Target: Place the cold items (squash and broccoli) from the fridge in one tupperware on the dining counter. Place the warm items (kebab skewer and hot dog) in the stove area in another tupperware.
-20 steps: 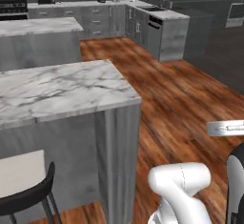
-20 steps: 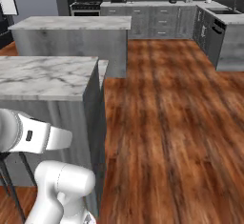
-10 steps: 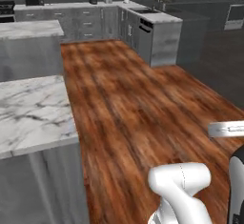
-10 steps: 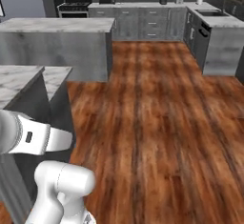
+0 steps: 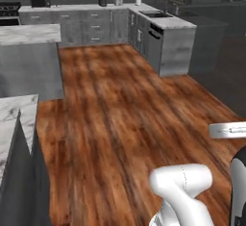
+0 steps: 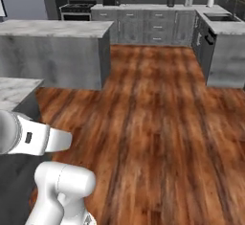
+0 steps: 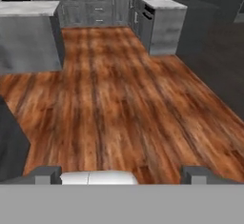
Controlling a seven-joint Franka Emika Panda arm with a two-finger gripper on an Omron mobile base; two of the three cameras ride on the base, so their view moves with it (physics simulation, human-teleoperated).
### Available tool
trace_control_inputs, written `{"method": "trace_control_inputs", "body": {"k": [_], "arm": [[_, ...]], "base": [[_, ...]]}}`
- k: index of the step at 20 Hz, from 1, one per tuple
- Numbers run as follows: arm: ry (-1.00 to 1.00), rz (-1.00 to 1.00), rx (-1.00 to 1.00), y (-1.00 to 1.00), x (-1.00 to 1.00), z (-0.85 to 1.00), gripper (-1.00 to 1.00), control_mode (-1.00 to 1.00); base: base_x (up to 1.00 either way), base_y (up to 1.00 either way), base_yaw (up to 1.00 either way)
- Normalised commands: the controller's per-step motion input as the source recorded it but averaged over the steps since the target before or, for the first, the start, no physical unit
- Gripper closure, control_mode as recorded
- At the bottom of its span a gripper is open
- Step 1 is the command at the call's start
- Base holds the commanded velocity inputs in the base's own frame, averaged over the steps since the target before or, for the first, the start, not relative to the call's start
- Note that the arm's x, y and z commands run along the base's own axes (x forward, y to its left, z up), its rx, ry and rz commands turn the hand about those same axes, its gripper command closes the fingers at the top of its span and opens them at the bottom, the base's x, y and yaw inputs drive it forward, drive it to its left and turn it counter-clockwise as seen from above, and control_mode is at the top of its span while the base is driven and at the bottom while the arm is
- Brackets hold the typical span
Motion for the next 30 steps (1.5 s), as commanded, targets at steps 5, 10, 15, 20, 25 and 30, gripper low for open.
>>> {"method": "trace_control_inputs", "body": {"k": [5,10,15,20,25,30], "arm": [[0.00,0.00,0.00,0.00,0.00,0.00,-1.00,1.00],[0.00,0.00,0.00,0.00,0.00,0.00,-1.00,1.00],[0.00,0.00,0.00,0.00,0.00,0.00,-1.00,1.00],[0.00,0.00,0.00,0.00,0.00,0.00,-1.00,1.00],[0.00,0.00,0.00,0.00,0.00,0.00,-1.00,1.00],[0.00,0.00,0.00,0.00,0.00,0.00,-1.00,1.00]], "base": [[1.00,-0.49,0.30],[1.00,-0.26,0.39],[1.00,-0.28,0.39],[1.00,-0.48,0.35],[1.00,-0.54,0.31],[1.00,-0.47,0.32]]}}
